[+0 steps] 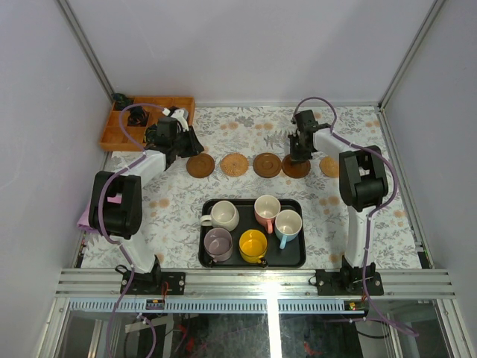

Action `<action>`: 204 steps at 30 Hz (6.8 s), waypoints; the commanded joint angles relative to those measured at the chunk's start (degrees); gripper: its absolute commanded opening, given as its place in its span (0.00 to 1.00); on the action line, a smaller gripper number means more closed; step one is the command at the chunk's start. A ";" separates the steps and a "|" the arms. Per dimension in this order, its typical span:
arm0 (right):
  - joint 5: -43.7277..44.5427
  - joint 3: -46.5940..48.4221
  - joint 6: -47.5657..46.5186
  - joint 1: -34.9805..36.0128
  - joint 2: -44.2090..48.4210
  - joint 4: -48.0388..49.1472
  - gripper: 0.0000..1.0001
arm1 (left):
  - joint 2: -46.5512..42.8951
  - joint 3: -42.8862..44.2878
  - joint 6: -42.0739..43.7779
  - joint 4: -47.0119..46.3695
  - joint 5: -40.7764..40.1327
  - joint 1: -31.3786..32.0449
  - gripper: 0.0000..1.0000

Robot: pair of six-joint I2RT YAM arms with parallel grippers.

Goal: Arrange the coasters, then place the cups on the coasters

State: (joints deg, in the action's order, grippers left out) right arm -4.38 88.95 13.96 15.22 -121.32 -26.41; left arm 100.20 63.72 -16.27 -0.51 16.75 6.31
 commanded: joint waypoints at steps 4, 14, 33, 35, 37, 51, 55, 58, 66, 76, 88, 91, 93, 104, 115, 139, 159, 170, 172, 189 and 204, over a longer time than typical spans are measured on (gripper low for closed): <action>-2.47 4.61 -0.35 1.55 -2.34 -0.89 0.08 | -0.42 -0.73 -0.51 -3.27 0.78 -0.48 0.28; -1.55 4.39 0.00 2.31 -2.61 -1.44 0.08 | -0.45 -0.83 -0.60 -3.27 0.56 -0.61 0.28; 7.93 -0.73 3.55 2.26 -0.57 -2.27 0.07 | 0.01 -0.70 0.01 -4.47 4.12 -0.52 0.29; 9.04 -0.45 3.86 2.19 -0.48 -2.68 0.06 | 0.07 -0.86 0.01 -4.85 4.76 -0.51 0.29; 10.10 -0.31 4.12 2.27 -0.33 -3.12 0.07 | 0.10 -1.09 -0.11 -5.43 5.54 -0.50 0.29; 15.30 -1.04 6.03 1.93 0.39 -5.20 0.06 | 1.92 -0.60 -1.77 -8.04 9.23 -0.15 0.29; 15.73 -1.00 6.35 1.54 0.62 -5.31 0.06 | 2.28 -0.21 -1.78 -8.06 9.63 0.24 0.29; 15.97 -0.70 6.30 1.56 0.85 -5.18 0.06 | 2.78 0.05 -1.83 -8.03 9.82 0.54 0.28; 16.51 0.44 5.54 1.21 1.68 -5.30 0.06 | 3.54 0.57 -1.70 -8.02 10.21 0.97 0.28; 8.38 -0.71 2.00 1.31 6.45 1.06 0.07 | 5.18 2.28 -0.56 -9.44 14.14 2.14 0.27; -0.65 0.29 0.12 5.70 6.60 5.12 0.07 | 11.31 7.00 0.20 -9.07 17.48 7.24 0.26; -2.65 0.67 0.17 6.94 5.42 5.74 0.07 | 12.62 7.20 0.02 -9.11 17.80 8.19 0.25; -3.70 1.35 0.26 7.80 4.57 5.84 0.07 | 13.43 7.38 -0.12 -9.10 17.98 8.73 0.25; -8.45 8.26 0.79 11.17 -1.88 5.27 0.07 | 16.13 7.23 -1.45 -9.31 16.42 9.42 0.26; -8.58 8.28 0.97 11.76 -4.32 4.79 0.07 | 17.33 6.95 -1.00 -6.44 14.03 9.45 0.28; -4.16 3.91 1.01 11.73 -3.52 3.69 0.07 | 16.12 6.18 0.97 -2.53 10.35 9.47 0.29; -3.01 6.69 0.76 11.72 -3.92 4.28 0.07 | 14.30 5.96 2.47 -0.79 10.94 9.43 0.29; -4.12 11.48 -1.09 11.68 -0.94 3.57 0.08 | 12.04 10.60 0.98 -2.57 11.84 9.34 0.33; -3.22 10.78 -1.36 11.69 0.83 3.63 0.08 | 10.59 11.56 0.58 -2.81 12.19 9.34 0.33; 16.94 -15.60 2.50 -4.51 19.10 5.48 0.11 | -6.40 -1.47 1.98 -3.79 7.72 6.13 0.38; 21.95 -17.30 2.74 -11.95 16.86 6.07 0.16 | -11.81 -8.21 1.75 -4.99 6.43 4.90 0.43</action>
State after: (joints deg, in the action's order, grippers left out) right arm 14.81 69.78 16.27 4.40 -104.36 -21.43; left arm 90.28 56.25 -15.14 -3.05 24.08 11.51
